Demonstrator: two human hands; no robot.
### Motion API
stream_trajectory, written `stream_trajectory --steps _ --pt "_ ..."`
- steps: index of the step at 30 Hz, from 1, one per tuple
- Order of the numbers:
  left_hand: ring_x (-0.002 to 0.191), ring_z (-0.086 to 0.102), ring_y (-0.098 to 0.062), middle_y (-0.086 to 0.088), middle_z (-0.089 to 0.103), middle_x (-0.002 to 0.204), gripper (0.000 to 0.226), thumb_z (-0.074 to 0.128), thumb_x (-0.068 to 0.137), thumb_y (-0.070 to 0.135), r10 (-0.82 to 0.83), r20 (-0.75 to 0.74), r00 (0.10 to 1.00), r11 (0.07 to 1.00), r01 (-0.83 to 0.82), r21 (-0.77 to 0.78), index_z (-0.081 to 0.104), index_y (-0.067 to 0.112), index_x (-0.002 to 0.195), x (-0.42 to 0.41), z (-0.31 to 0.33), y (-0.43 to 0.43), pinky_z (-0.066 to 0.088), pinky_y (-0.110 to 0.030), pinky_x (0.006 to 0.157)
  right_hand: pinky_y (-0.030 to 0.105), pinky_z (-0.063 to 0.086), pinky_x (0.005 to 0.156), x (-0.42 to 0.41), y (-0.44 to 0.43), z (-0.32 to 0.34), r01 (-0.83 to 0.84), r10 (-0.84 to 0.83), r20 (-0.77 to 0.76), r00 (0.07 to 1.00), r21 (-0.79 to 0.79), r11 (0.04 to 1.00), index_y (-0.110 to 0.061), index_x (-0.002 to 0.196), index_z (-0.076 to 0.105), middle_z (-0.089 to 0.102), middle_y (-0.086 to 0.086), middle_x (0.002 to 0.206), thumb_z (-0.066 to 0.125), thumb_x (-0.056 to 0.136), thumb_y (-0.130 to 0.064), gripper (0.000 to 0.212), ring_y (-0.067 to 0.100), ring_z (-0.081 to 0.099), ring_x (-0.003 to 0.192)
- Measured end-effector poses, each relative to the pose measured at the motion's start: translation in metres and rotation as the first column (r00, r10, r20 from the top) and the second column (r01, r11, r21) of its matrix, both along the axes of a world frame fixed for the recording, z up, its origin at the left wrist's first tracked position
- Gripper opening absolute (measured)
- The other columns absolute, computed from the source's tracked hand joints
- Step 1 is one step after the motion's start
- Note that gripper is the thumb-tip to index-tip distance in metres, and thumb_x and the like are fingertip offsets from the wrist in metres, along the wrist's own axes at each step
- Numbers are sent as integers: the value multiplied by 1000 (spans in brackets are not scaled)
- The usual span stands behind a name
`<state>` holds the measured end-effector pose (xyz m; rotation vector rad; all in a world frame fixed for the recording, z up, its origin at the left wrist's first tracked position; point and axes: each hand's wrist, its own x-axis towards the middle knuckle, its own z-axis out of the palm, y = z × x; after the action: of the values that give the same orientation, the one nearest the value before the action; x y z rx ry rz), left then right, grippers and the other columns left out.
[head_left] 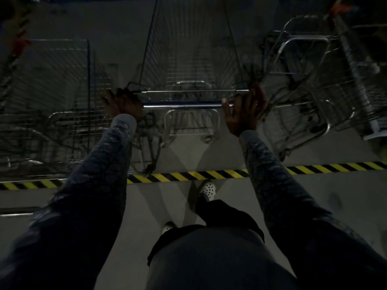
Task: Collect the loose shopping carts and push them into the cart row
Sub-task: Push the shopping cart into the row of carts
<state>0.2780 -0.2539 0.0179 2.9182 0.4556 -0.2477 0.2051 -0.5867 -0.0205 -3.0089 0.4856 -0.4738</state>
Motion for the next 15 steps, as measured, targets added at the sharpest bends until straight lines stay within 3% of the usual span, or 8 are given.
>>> stream_trajectory --steps 2,4,6,11,15 --pt "140 29 -48 -25 51 138 50 34 96 27 -33 13 999 996 32 83 54 2 134 -17 -2 1 13 -60 117 54 26 108 -10 0 -5 13 -11 48 999 -26 1000 -11 101 67 64 19 115 38 100 -61 58 38 59 108" --pt "135 34 -50 -24 56 131 46 37 97 25 -90 -17 996 982 91 164 56 0 130 -37 -6 4 21 -64 112 52 16 113 -24 -3 -6 -3 3 2 1000 -2 1000 -14 106 66 61 15 119 33 100 -64 61 36 54 115" --pt "134 36 -48 -23 57 131 47 36 97 28 -94 -43 995 986 99 132 57 0 128 -57 -5 7 22 -61 112 50 14 113 -36 -5 -7 -14 15 -30 999 18 1000 -16 106 66 61 12 120 28 100 -66 63 34 51 120" --pt "135 35 -47 -23 51 139 49 40 99 34 -158 -69 985 975 166 147 55 2 133 -117 -3 25 20 -58 115 46 9 111 -74 8 -13 -26 26 45 999 12 1000 -16 97 67 62 12 111 41 98 -62 53 34 54 120" --pt "135 35 -46 -23 54 135 48 44 97 36 -170 -47 984 974 175 143 59 2 128 -150 -7 49 22 -58 113 50 14 113 -112 27 -13 -31 31 76 997 3 1000 -18 91 66 63 10 105 46 97 -60 47 33 56 115"
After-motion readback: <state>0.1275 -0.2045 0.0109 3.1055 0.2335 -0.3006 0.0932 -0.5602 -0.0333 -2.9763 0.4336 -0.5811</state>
